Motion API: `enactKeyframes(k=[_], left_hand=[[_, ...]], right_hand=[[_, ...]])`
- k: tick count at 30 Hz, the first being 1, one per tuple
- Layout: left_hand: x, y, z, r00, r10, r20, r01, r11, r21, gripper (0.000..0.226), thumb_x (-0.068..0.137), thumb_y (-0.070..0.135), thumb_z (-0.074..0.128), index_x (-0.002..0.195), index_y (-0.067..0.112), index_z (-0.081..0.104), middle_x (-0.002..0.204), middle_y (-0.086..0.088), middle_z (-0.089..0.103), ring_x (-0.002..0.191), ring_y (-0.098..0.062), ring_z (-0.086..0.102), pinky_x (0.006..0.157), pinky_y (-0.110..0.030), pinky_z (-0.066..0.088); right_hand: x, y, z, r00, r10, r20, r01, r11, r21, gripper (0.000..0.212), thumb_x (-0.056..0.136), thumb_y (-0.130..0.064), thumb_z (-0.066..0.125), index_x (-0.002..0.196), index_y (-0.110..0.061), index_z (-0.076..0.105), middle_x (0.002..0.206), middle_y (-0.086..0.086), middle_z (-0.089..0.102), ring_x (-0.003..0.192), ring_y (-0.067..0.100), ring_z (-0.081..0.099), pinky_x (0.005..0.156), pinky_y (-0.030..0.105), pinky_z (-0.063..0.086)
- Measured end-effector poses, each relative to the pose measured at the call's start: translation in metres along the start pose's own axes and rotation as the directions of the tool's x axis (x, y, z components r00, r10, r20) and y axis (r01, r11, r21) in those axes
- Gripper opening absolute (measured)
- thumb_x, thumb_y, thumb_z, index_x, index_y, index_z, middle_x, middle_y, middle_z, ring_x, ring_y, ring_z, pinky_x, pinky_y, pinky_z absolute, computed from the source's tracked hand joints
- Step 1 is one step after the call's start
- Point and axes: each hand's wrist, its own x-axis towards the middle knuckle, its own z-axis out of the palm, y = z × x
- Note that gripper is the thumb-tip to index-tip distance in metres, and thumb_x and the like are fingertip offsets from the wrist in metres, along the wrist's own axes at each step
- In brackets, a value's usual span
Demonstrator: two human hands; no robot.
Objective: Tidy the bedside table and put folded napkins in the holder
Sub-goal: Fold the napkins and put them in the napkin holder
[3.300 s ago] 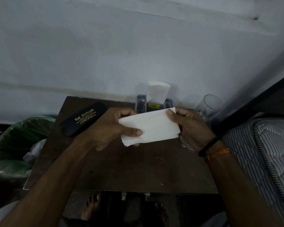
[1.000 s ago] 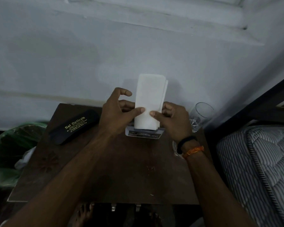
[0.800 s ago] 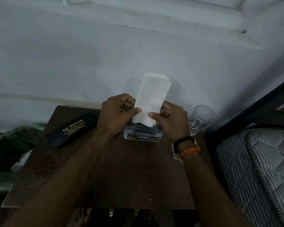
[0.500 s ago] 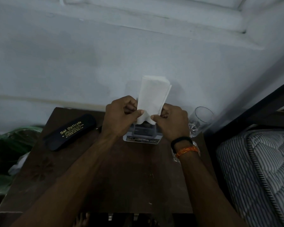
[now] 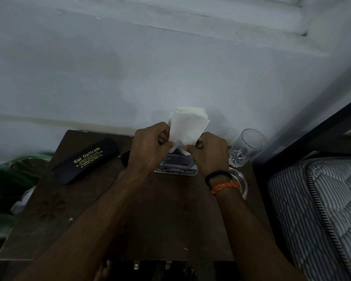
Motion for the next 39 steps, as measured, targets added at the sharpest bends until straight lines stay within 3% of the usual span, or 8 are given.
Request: enactKeyframes(k=[7,11,14,21,27,32,36,39], left_hand=[[-0.001,-0.003,0.004,1.000,0.004,-0.015,-0.003,0.997,0.073,0.029,0.071,0.016,0.083,0.069,0.020,0.054,0.064,0.009,0.056,0.062,-0.015,0.056,0.059,-0.032,0.051],[-0.001,-0.006,0.008,1.000,-0.006,-0.006,0.007,0.991,0.132,0.029,0.071,0.019,0.083,0.073,0.023,0.055,0.067,0.012,0.055,0.070,-0.019,0.060,0.061,-0.039,0.054],[-0.002,-0.006,0.009,1.000,-0.008,0.005,0.007,0.990,0.143,0.022,0.073,0.020,0.081,0.079,0.019,0.059,0.071,0.007,0.062,0.079,-0.023,0.059,0.063,-0.041,0.054],[-0.001,-0.006,0.008,0.999,-0.036,0.013,0.033,0.982,0.186,0.030,0.072,0.025,0.080,0.071,0.030,0.051,0.073,0.009,0.058,0.081,-0.022,0.051,0.069,-0.038,0.047],[0.002,-0.009,0.008,0.997,-0.070,0.040,0.060,0.977,0.205,0.023,0.069,0.033,0.083,0.075,0.019,0.066,0.078,0.000,0.062,0.083,-0.022,0.053,0.074,-0.037,0.043],[0.004,0.002,-0.001,0.999,-0.037,0.010,0.035,0.986,0.161,0.037,0.071,0.041,0.082,0.092,0.014,0.067,0.083,0.004,0.053,0.089,-0.017,0.044,0.071,-0.029,0.032],[0.006,0.004,-0.007,1.000,-0.009,-0.014,0.010,0.994,0.108,0.029,0.073,0.035,0.082,0.082,0.011,0.070,0.079,0.000,0.064,0.080,-0.015,0.051,0.077,-0.029,0.036],[0.007,0.000,-0.007,1.000,-0.003,0.000,0.003,0.996,0.089,0.028,0.074,0.034,0.082,0.075,0.009,0.071,0.075,-0.002,0.066,0.072,-0.014,0.051,0.074,-0.030,0.036]], right_hand=[[-0.003,-0.001,0.011,0.999,-0.016,-0.043,0.016,1.000,0.010,0.018,0.073,-0.016,0.081,0.083,-0.003,0.072,0.090,0.015,0.068,0.084,0.033,0.065,0.074,0.039,0.054],[-0.002,-0.001,0.011,1.000,-0.012,-0.019,0.012,1.000,-0.009,0.026,0.072,-0.026,0.083,0.082,-0.004,0.072,0.087,0.014,0.072,0.082,0.032,0.067,0.071,0.037,0.055],[0.000,-0.002,0.005,0.999,0.038,-0.021,-0.036,0.996,0.078,0.025,0.071,-0.034,0.078,0.079,-0.010,0.073,0.078,0.007,0.073,0.074,0.023,0.067,0.065,0.035,0.055],[0.002,-0.002,0.000,0.997,0.057,-0.052,-0.051,0.993,0.109,0.016,0.074,-0.024,0.080,0.080,-0.009,0.076,0.081,0.008,0.076,0.077,0.023,0.070,0.071,0.037,0.057],[0.002,0.005,0.006,0.997,0.064,-0.050,-0.061,0.996,0.071,0.023,0.075,-0.028,0.079,0.085,-0.007,0.075,0.084,0.011,0.075,0.080,0.027,0.070,0.073,0.041,0.058],[0.002,0.005,0.007,0.999,0.025,-0.033,-0.025,1.000,0.013,0.019,0.075,-0.027,0.078,0.081,-0.009,0.074,0.080,0.008,0.074,0.077,0.025,0.069,0.067,0.036,0.056],[0.002,0.002,0.000,0.999,0.034,-0.006,-0.033,0.990,0.138,0.018,0.075,-0.030,0.077,0.089,-0.018,0.076,0.082,-0.001,0.075,0.076,0.015,0.068,0.067,0.031,0.057],[0.002,0.002,-0.002,0.998,0.063,-0.011,-0.059,0.969,0.240,0.020,0.076,-0.031,0.076,0.092,-0.017,0.076,0.081,-0.002,0.075,0.076,0.013,0.070,0.069,0.036,0.059]])
